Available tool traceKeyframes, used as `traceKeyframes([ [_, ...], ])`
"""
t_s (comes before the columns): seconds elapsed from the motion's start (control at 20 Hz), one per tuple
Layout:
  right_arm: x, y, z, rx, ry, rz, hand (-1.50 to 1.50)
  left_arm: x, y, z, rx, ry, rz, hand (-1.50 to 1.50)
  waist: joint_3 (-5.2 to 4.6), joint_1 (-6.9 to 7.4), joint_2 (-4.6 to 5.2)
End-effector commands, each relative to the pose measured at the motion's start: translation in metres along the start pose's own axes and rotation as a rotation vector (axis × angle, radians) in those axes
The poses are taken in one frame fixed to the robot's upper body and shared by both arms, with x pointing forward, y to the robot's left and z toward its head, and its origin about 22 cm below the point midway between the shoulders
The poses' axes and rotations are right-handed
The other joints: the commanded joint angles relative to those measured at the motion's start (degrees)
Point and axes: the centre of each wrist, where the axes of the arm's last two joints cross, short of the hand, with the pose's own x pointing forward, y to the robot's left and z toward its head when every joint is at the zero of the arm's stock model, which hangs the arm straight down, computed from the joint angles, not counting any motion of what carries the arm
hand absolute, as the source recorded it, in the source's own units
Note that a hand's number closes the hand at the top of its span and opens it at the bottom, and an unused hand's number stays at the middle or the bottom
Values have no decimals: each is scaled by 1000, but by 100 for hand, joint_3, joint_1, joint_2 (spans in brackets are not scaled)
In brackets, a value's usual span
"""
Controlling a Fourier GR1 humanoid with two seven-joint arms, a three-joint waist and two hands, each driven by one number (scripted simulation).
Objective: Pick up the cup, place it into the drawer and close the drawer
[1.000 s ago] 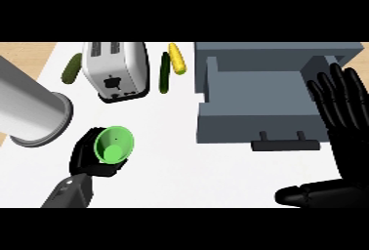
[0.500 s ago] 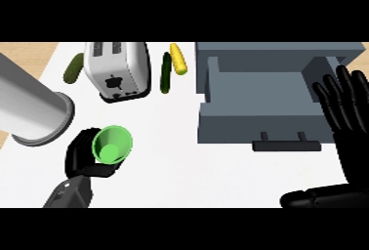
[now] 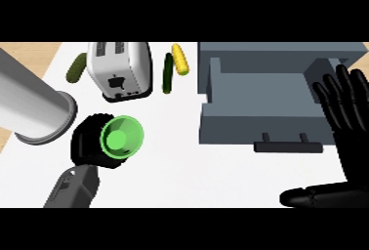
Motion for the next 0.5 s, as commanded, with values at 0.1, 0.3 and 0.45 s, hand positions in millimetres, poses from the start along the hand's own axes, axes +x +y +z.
traceKeyframes([
  [0.1,-17,-9,1,-7,2,3,-150,43,-35,-47,-142,-46,64,150,5,25,-3],
  [0.3,-5,-8,3,-13,-9,1,-150,73,-75,-61,-143,-49,100,150,2,7,-3],
  [0.45,2,6,-1,-2,-6,-11,-150,91,-90,-76,-142,-56,100,150,-4,-32,10],
])
